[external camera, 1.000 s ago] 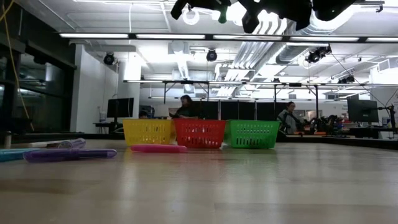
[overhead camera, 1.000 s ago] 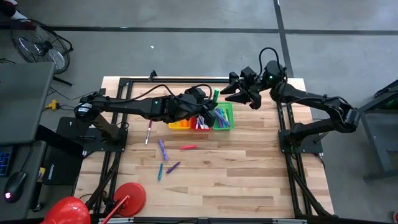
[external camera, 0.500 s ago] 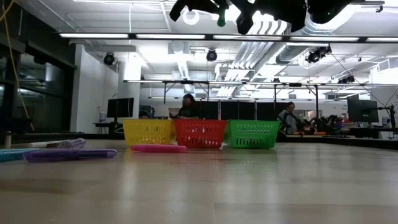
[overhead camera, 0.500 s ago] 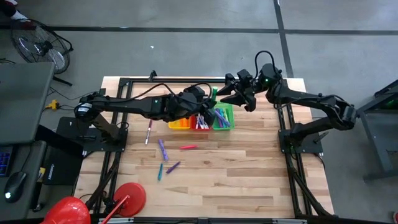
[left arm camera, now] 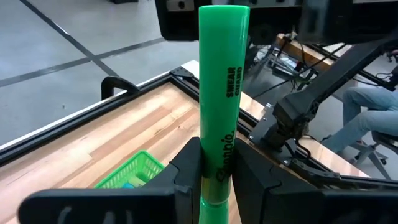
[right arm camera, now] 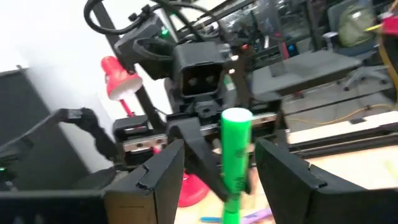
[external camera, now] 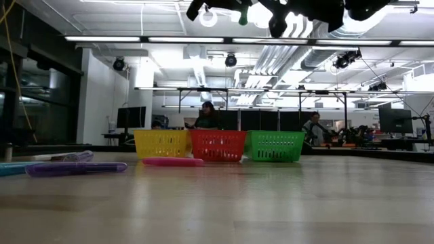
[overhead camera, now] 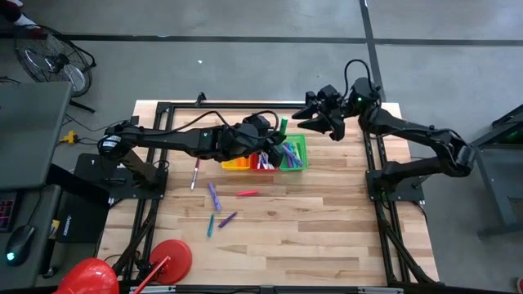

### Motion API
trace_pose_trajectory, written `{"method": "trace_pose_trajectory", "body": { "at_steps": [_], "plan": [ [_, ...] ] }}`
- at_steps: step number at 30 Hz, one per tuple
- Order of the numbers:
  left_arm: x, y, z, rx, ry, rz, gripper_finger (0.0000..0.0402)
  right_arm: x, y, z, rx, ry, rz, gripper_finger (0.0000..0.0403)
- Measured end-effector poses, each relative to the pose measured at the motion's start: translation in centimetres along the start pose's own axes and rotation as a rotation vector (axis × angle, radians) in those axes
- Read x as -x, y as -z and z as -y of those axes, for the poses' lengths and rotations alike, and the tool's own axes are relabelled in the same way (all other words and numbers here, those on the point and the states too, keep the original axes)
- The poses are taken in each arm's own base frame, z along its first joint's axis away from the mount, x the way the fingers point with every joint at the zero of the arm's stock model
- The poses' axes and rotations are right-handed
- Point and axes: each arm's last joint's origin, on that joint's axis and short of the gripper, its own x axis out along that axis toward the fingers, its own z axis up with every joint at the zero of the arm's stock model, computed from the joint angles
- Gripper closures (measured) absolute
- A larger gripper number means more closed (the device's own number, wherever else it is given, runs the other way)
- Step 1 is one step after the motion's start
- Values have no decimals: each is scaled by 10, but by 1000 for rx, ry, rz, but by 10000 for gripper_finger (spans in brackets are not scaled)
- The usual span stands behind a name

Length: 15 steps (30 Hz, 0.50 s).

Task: Pick & Place Markers
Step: Put the green highlighter into the green bin

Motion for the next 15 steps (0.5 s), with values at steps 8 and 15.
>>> {"method": "trace_pose_trajectory", "body": {
  "at_steps": [8, 15],
  "plan": [
    [0, 0, 1, -7, 24, -9, 343, 3, 10, 18, 52, 65, -47, 217],
    [-14, 3, 0, -15, 64, -21, 343, -14, 17, 24, 47, 5, -31, 217]
  ]
}}
